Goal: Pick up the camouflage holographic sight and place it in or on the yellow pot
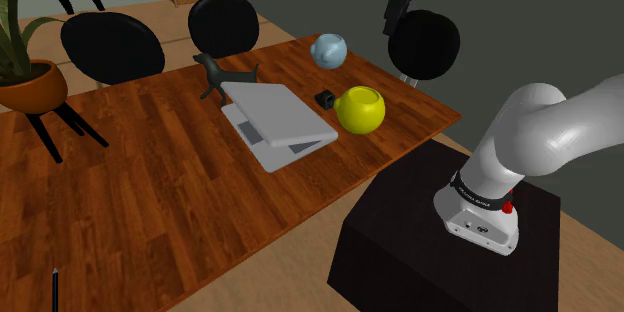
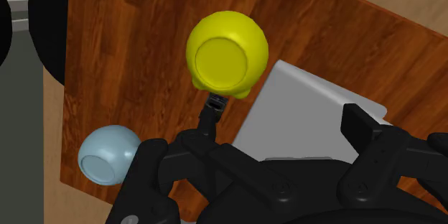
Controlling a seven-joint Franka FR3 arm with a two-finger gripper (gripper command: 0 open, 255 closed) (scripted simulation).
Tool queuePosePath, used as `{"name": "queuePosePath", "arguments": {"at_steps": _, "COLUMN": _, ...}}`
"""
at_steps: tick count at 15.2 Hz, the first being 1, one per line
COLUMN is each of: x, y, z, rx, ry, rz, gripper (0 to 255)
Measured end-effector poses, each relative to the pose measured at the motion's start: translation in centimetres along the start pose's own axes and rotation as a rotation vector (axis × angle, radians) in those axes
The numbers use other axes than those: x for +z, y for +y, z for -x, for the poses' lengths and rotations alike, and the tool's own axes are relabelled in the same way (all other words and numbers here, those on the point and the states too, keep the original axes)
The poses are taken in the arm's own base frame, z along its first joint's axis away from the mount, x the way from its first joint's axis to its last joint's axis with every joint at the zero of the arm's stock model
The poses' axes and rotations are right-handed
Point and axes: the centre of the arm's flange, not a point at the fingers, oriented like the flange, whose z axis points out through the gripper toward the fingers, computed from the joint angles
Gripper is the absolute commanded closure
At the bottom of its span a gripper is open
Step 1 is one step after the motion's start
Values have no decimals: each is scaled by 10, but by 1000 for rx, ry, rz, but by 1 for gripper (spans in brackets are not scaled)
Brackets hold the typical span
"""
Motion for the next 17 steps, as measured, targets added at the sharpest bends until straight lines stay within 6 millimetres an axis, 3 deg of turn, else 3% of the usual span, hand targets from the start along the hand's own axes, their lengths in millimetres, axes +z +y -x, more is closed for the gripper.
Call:
{"name": "queuePosePath", "arguments": {"at_steps": 3, "x": 12, "y": 3, "z": -9, "rx": 16, "ry": -4, "rz": -2, "gripper": 0}}
{"name": "queuePosePath", "arguments": {"at_steps": 17, "x": 170, "y": 44, "z": -99, "rx": 199, "ry": -42, "rz": -27, "gripper": 0}}
